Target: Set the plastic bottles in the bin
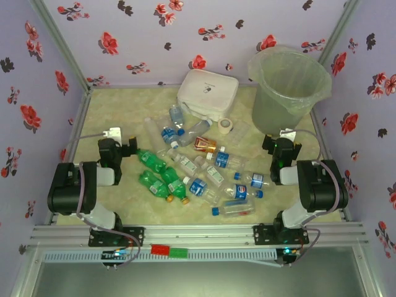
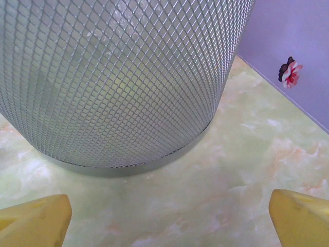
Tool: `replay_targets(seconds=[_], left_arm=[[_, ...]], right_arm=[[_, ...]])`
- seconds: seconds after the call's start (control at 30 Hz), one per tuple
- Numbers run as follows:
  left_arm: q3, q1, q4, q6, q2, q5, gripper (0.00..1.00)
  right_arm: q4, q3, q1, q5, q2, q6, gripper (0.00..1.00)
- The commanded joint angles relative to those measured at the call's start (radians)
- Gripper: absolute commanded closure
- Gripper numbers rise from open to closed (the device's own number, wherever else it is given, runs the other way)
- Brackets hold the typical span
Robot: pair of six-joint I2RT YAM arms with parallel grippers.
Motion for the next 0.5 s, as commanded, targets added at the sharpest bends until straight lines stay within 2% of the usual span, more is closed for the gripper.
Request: replay_targets(seconds=[0.0,0.47], left_arm=[[0.014,-0.006,0.008,0.011,-0.017,-0.02,0.0],[0.013,-0.006,0.008,0.012,-0.017,-0.019,0.0]], right_arm=[[0.039,0.002,0.007,0.015,-0.008,0.019,0.01],[0.035,0.006,0.006,0.014,-0.006,0.019,0.01]])
